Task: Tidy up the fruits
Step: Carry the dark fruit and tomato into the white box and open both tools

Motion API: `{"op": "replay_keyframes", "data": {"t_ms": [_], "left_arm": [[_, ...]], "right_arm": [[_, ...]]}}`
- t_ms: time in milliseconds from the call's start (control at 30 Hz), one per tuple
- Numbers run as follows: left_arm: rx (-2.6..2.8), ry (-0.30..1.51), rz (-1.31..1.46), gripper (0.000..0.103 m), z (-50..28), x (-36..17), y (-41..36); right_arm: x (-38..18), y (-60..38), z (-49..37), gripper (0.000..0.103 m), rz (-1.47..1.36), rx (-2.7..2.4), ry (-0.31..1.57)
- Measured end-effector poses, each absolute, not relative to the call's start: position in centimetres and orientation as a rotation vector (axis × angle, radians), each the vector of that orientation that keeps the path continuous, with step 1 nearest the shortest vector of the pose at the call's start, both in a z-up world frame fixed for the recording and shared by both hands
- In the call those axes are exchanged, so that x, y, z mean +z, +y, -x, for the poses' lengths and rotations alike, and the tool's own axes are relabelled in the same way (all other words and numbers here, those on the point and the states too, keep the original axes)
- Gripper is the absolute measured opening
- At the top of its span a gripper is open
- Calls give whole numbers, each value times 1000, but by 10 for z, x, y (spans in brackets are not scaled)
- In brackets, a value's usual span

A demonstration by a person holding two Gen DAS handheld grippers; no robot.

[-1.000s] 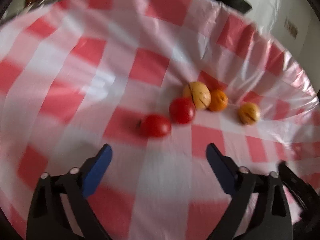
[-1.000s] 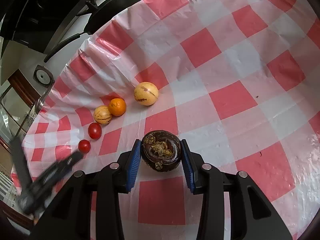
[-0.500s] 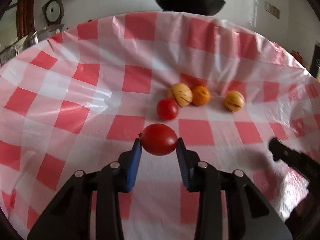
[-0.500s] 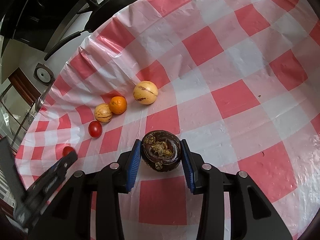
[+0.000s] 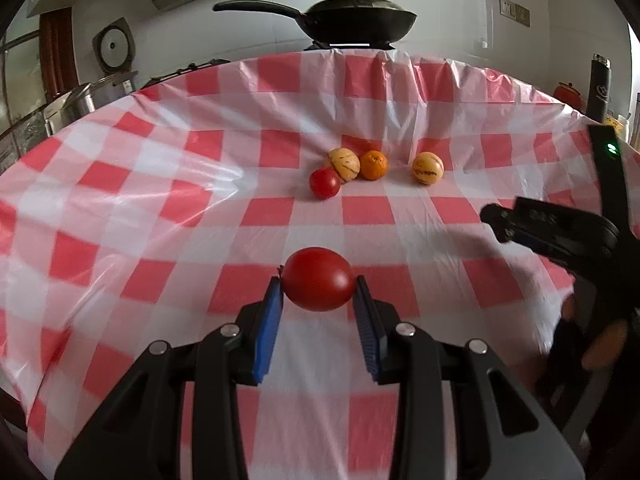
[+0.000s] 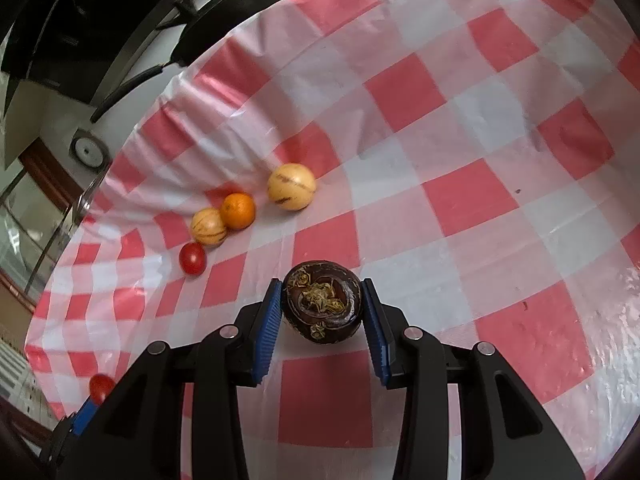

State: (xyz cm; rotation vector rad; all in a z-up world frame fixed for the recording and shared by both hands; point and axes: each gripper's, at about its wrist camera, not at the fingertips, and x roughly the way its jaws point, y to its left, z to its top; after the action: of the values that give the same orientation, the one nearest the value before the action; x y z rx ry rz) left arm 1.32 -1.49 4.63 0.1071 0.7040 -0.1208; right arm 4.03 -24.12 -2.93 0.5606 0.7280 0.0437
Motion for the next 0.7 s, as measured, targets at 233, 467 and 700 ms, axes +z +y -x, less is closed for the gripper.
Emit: {"op": "replay_keyframes", "data": {"t_ms": [233,467,700], "left_arm": [[-105,690,-102,36,33,53,4],[-95,691,-31,36,75,48,33],[-27,690,59,36,142,39,97]], "right_arm": [[-24,-231,-20,39,-539,88,724],[-22,-186,34,39,-545,197,753],[-14,-96,100,39,-363,375,806]]}}
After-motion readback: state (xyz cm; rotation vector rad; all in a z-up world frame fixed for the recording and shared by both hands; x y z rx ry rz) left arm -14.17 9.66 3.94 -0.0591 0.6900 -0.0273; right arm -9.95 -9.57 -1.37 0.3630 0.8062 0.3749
